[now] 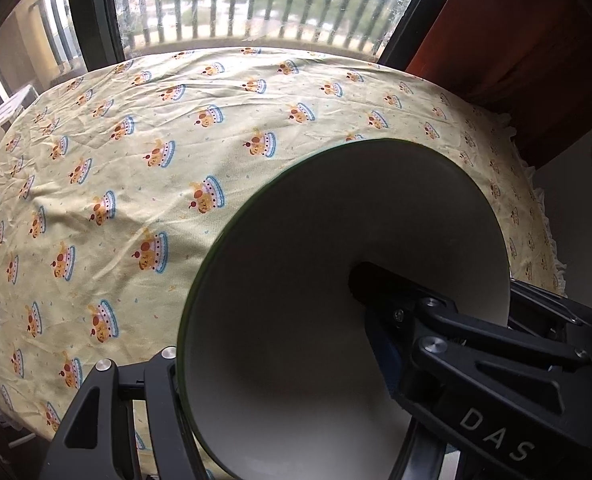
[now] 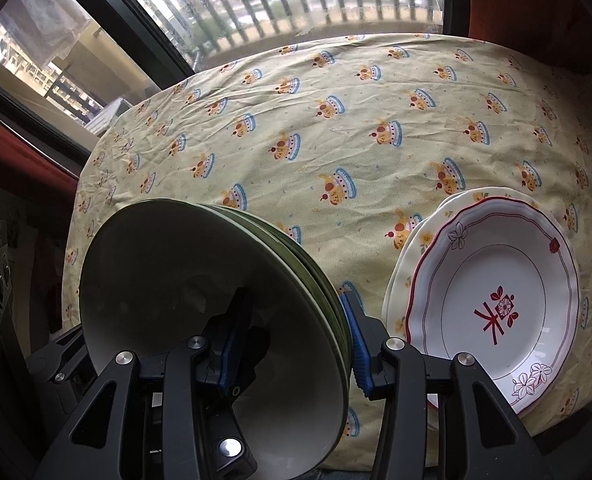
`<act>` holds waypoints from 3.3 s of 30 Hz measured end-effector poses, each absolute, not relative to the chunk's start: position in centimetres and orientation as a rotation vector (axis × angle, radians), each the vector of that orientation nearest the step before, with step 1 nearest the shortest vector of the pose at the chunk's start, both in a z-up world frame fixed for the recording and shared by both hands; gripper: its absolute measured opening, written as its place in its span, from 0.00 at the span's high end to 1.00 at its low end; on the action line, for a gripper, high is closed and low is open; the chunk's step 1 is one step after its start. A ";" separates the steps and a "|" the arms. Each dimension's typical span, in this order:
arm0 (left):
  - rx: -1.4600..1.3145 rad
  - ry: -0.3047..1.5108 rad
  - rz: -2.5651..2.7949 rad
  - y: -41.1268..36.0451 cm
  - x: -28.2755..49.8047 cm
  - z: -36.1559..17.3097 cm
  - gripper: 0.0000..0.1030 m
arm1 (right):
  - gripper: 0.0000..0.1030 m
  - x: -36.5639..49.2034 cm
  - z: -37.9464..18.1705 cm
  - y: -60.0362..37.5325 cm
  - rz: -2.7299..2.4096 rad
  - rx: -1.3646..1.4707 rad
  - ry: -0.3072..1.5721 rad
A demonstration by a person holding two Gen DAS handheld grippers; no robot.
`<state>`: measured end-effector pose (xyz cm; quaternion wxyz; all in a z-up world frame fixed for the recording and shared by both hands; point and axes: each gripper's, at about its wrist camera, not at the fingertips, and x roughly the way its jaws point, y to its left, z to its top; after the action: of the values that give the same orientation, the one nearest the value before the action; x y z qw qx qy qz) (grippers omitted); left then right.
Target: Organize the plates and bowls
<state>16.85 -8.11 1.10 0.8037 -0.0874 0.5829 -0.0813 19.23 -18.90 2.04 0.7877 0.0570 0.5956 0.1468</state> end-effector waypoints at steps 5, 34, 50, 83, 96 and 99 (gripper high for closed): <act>-0.217 1.244 -0.162 -9.1 16.4 1.9 0.33 | 0.52 19.2 3.1 -20.0 0.325 0.100 1.262; -0.242 1.226 -0.176 -23.1 17.1 1.3 0.33 | 0.52 19.3 2.9 -34.4 0.292 0.077 1.249; -0.311 1.298 -0.191 -25.1 18.8 -1.5 0.33 | 0.52 21.1 0.4 -36.0 0.269 0.009 1.324; -0.065 1.178 -0.147 -24.3 17.5 0.6 0.19 | 0.22 19.0 1.1 -37.3 -0.027 0.029 1.187; -0.060 0.894 -0.186 -15.0 13.0 5.6 0.08 | 0.20 11.9 8.5 -32.6 -0.206 0.051 0.865; -0.057 0.824 -0.114 -12.9 11.6 5.4 0.00 | 0.17 10.4 8.5 -31.0 -0.149 0.046 0.817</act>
<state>11.55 -12.93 5.40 0.9144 -0.0275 0.4001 -0.0553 10.45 -30.98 8.55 0.9147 0.0222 0.3970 -0.0723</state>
